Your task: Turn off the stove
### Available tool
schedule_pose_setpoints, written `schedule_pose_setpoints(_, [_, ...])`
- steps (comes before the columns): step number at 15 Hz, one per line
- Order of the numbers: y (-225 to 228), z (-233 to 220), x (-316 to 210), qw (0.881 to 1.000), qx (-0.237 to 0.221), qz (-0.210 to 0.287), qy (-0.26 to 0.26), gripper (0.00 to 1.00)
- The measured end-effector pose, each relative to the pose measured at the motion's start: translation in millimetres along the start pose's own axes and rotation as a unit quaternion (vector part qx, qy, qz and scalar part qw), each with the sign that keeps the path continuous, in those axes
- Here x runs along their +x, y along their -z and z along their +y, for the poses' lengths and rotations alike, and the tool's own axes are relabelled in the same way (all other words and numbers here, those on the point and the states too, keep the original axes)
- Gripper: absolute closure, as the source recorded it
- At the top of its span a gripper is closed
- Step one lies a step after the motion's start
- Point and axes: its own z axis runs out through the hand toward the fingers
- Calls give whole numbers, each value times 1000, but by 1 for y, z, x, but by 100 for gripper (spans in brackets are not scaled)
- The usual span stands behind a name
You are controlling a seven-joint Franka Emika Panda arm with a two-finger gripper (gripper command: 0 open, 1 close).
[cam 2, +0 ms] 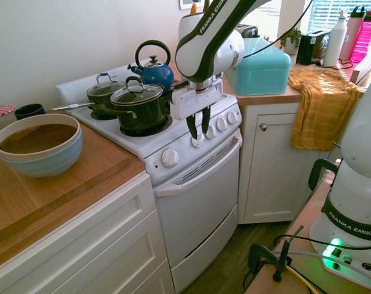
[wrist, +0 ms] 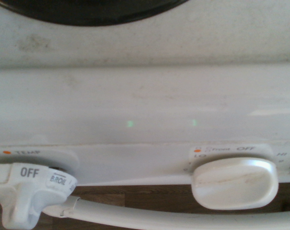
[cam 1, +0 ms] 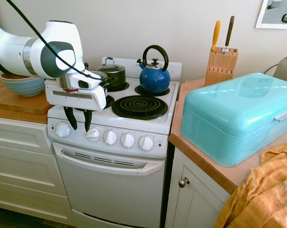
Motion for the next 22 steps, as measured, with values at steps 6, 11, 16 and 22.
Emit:
schedule_pose_setpoints(6, [-8, 5, 8, 1000, 1, 0, -8, 100])
schedule_pose_setpoints(11, [-14, 8, 18, 1000, 4, 3, -16, 100])
schedule_pose_setpoints(16, [-22, 3, 29, 1000, 3, 3, -18, 100])
schedule_pose_setpoints(22, [-25, -1, 36, 1000, 1, 3, -23, 100])
